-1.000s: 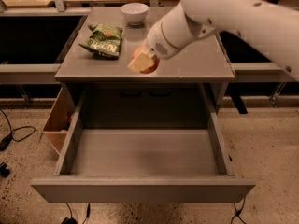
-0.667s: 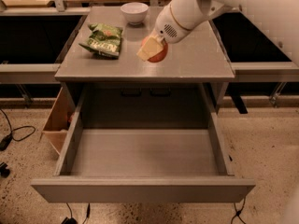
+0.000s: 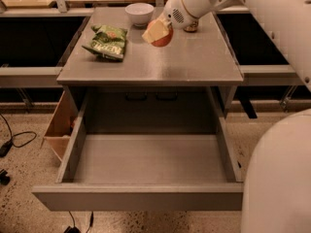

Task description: Pick apple from top drawer and place on counter

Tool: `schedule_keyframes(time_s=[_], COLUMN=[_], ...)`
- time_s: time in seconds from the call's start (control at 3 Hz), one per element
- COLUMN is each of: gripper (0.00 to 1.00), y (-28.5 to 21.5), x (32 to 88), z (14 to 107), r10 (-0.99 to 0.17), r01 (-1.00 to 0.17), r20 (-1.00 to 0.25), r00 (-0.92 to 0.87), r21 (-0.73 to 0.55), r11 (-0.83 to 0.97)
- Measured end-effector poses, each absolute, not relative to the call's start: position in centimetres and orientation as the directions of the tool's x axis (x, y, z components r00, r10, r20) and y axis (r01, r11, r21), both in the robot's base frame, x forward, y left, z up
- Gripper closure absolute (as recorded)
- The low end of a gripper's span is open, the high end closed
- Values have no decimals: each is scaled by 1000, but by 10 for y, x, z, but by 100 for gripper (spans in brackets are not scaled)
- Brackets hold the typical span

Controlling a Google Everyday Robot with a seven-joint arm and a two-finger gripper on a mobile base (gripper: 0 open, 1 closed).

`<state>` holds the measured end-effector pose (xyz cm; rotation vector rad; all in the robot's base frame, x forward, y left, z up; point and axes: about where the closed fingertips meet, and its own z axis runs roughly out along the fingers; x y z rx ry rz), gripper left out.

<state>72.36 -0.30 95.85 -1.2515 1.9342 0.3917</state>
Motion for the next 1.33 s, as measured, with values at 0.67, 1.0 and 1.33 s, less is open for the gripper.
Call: schedule_keyframes(time_s=[0.67, 1.0, 1.33], gripper=[100, 100, 78], y=[-13, -22, -22], x=[759, 764, 764], z=[892, 855, 861], r10=[-518, -484, -484], r01=[-814, -797, -797], r20=[-808, -806, -806], r00=[-280, -340, -340], r21=[-85, -26, -26], r11=[574, 603, 603])
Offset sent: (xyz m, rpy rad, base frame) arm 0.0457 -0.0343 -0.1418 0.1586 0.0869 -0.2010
